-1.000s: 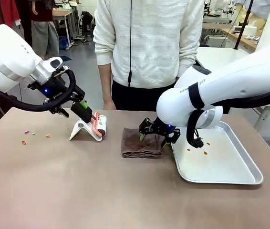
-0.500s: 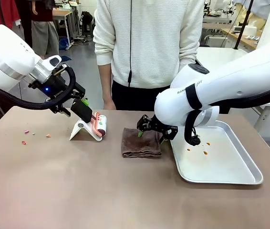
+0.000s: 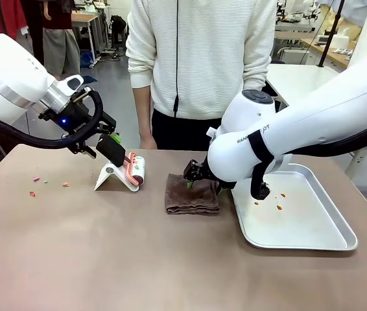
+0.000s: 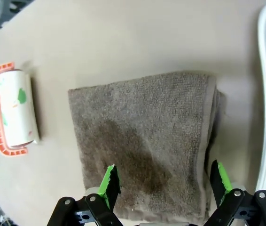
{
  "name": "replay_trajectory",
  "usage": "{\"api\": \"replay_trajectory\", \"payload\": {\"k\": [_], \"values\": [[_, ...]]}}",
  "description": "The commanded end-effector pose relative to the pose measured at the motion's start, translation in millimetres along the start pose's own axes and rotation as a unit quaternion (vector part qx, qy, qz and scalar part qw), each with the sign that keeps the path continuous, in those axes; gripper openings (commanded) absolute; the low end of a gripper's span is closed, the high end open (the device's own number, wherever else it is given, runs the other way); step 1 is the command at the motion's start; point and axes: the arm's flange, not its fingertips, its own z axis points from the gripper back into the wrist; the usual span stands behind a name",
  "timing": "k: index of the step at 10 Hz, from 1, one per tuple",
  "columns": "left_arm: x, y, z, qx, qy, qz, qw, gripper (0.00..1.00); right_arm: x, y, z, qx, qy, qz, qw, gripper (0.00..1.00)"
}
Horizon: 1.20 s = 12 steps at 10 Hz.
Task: Clean the surface of the table.
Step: Hold the Lint Roller with your left hand and the towel with your right hand.
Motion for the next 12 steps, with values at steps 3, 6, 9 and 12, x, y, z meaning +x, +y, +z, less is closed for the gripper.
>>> {"api": "replay_trajectory", "payload": {"k": [3, 6, 9, 12], "values": [[3, 0, -2, -0.009, 0.006, 0.000, 1.000, 1.00, 3, 15, -9, -0.042, -0.027, -0.008, 0.999, 1.00], [3, 0, -1, -0.012, 0.006, -0.001, 1.000, 1.00, 2, 15, -14, -0.057, -0.031, -0.007, 0.998, 1.00], [3, -1, -2, -0.012, 0.003, -0.002, 1.000, 0.55, 1, 15, -17, -0.064, -0.034, 0.001, 0.997, 0.92], [3, -1, -1, -0.016, -0.001, -0.006, 1.000, 0.00, 0, 16, -18, -0.065, -0.016, 0.003, 0.998, 0.00]]}}
